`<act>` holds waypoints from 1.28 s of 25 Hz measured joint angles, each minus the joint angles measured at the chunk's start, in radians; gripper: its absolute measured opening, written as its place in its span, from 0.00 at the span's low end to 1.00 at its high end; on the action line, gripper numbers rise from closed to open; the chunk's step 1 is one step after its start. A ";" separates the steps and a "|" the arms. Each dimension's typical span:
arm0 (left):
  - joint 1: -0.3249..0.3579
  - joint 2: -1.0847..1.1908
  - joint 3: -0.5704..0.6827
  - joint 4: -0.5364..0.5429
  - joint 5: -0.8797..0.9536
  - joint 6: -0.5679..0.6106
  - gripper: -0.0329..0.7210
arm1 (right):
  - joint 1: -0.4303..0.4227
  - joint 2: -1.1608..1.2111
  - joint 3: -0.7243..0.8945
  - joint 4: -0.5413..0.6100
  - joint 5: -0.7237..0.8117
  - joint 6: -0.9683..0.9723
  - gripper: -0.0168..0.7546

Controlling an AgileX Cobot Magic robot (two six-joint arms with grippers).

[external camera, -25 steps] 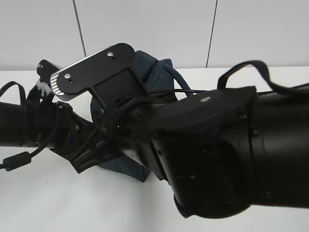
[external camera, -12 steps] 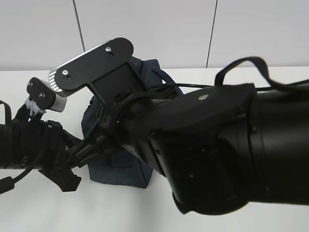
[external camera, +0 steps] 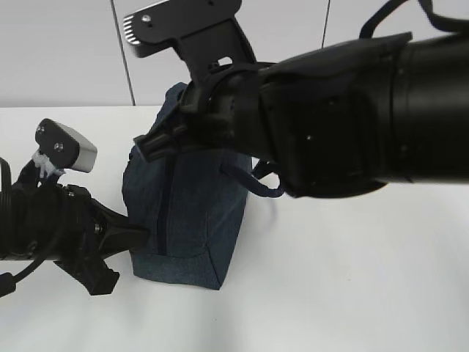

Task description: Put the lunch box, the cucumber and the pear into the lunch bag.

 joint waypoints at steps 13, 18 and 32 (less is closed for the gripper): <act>0.000 -0.001 0.008 0.000 0.002 0.000 0.04 | -0.219 0.161 -0.211 0.028 0.148 -0.010 0.03; 0.000 -0.001 0.008 0.000 0.002 0.000 0.04 | -0.328 0.267 -0.320 0.061 0.258 0.010 0.03; 0.002 -0.014 0.023 0.000 -0.013 0.000 0.04 | -0.550 0.484 -0.394 0.044 0.616 0.415 0.03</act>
